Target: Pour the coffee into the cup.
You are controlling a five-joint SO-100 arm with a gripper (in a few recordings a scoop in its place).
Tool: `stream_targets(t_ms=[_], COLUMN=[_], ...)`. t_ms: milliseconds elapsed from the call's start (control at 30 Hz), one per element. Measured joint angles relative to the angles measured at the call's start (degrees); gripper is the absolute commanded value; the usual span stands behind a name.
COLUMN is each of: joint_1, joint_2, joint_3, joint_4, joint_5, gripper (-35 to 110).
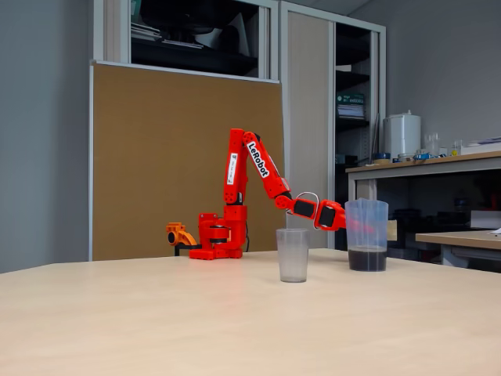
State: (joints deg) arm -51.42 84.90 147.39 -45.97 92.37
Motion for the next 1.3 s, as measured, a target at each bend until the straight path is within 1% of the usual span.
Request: stream_targets(t_ms=[167,533,800,1000,1300], joint_1=[0.00,1.05,2.55,2.99,3.78], joint_2=[-3.16,-5.10,-7.03,-8.00,-8.53], joint_3=[-1.76,-4.66,-6.50,-6.68,-6.68], joint_4=[-2.11,-2.11,-2.99,-4.13,-5.80], joint_5=[0.00,-1.49,-5.01,-6.77,-7.47], gripper=[23,21,6,0,0])
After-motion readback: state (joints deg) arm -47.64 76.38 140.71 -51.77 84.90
